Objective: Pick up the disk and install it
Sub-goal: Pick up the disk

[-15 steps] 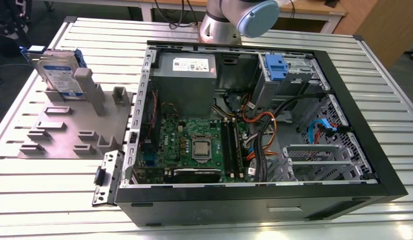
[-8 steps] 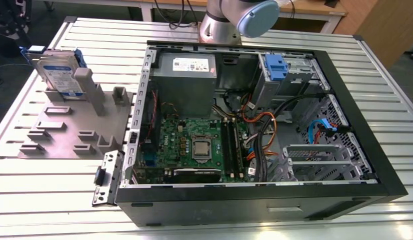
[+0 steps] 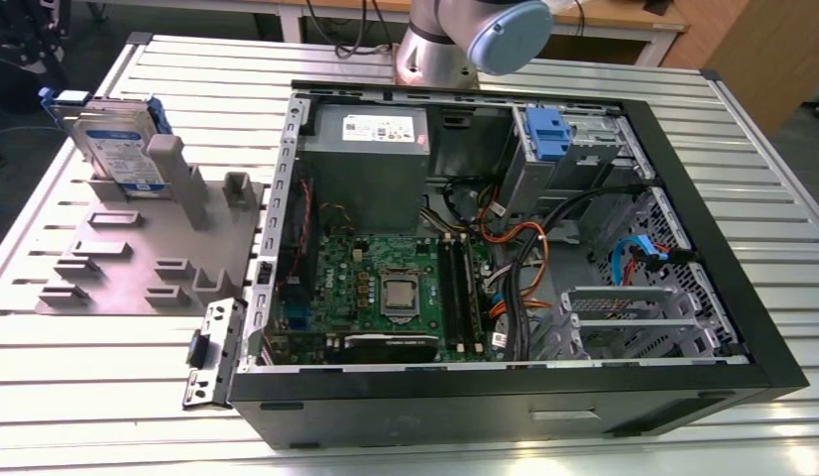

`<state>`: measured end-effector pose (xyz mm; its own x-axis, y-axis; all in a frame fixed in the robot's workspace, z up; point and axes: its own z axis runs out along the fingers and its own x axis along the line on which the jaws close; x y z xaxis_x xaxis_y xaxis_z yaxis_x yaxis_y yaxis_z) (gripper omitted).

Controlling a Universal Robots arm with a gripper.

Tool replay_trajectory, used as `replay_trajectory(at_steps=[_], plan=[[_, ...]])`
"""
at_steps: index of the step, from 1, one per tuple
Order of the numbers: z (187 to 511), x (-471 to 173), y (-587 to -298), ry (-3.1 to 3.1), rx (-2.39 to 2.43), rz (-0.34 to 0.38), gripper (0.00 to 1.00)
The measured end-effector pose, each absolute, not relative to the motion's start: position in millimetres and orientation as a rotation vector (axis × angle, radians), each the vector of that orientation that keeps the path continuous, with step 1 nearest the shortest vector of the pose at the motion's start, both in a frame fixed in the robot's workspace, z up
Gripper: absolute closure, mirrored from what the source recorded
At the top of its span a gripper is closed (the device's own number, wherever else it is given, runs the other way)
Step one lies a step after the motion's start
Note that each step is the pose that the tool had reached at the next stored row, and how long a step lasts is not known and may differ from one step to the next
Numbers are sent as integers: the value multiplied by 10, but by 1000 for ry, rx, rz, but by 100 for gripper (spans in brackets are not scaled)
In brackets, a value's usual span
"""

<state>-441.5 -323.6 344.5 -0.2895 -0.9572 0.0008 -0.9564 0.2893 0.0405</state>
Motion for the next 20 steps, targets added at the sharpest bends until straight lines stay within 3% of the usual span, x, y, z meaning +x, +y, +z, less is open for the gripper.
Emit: replay_trajectory(at_steps=[3,5,8,10,13,14,20], plan=[[3433,-4414,-3202,-2499,1856,-42,89],[3428,-4413,-3202,-2491,1865,-41,76],[3420,-4413,-3201,-2448,1920,-39,71],[3414,-4414,-3201,-2416,1960,-39,59],[3390,-4414,-3200,-2388,1993,-37,53],[3381,-4414,-3199,-2384,1999,-35,47],[3310,-4416,-3198,-2343,2057,-24,47]])
